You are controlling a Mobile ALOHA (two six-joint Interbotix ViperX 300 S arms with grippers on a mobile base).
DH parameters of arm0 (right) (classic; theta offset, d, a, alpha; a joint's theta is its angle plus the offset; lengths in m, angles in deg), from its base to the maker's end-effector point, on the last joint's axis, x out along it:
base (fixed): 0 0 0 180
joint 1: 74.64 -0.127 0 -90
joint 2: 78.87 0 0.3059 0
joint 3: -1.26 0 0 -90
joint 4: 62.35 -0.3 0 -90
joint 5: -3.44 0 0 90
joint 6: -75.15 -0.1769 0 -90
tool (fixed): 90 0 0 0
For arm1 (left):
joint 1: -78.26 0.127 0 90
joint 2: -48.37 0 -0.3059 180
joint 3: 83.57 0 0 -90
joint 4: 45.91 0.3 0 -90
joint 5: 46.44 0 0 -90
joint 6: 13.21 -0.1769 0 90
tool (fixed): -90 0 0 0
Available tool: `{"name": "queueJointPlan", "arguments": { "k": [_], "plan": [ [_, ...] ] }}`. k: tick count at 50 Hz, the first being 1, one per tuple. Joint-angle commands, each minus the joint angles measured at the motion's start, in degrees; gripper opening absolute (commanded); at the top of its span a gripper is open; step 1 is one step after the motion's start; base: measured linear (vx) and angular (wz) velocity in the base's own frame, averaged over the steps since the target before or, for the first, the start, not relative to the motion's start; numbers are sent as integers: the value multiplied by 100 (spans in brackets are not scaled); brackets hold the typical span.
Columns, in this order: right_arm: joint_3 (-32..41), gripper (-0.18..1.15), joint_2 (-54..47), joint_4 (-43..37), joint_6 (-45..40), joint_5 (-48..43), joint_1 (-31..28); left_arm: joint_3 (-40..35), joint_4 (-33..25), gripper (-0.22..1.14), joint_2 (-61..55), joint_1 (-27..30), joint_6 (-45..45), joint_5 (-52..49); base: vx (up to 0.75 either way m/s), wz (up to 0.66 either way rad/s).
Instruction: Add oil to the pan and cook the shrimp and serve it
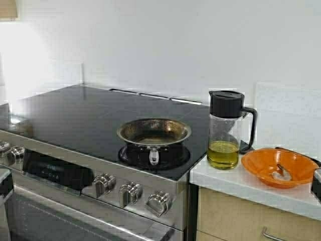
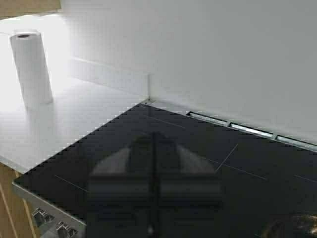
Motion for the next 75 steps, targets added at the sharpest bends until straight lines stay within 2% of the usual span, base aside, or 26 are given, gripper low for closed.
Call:
{"name": "queueJointPlan", "arguments": {
  "k": [1, 5, 8, 15, 17, 23, 26, 34, 41, 50, 56, 60, 75],
  "plan": [
    [26, 3, -70, -18, -18, 0, -44, 105, 114, -3, -26, -62, -35, -44, 0, 0],
    [0, 21, -105, -26, -70, 0, -62, 88, 141, 8, -18, -70, -35, -44, 0, 0],
    [18, 39, -167, -26, -149, 18, -185, 88, 149, 6, -18, -70, -35, -53, 0, 0],
    [132, 102, -501, -26, -272, 44, -791, 123, 141, 2, -18, -70, 9, -62, 0, 0],
    [167, 110, -642, -44, -264, 0, -949, 123, 149, 2, -18, -70, 26, -53, 0, 0],
    [220, 102, -1222, -185, -264, -369, -1450, 123, 141, 2, -18, -70, 44, -62, 0, 0],
    [185, 102, -1564, -369, -264, -686, -1661, 132, 141, 2, -18, -70, 53, -53, 0, 0],
    [114, 103, -2610, -1310, -167, -1635, -2276, 132, 141, 2, -9, -62, 62, -62, 0, 0],
    [176, 103, -3814, -2048, 264, -2250, -2610, 158, 141, 2, -9, -70, 70, -62, 0, 0],
    [211, 103, -5309, -3612, 835, -3322, -3313, 167, 132, 2, 0, -70, 79, -62, 0, 0],
    [220, 103, -6214, -4711, 923, -4078, -4017, 176, 132, 2, 9, -62, 88, -53, 0, 0],
    [299, 103, -6671, -5177, 853, -4298, -4219, 185, 123, 2, 9, -70, 88, -62, 0, 0],
    [615, 103, -7910, -5326, 176, -4562, -4228, 193, 114, 2, 18, -70, 105, -62, 0, 0]
  ]
}}
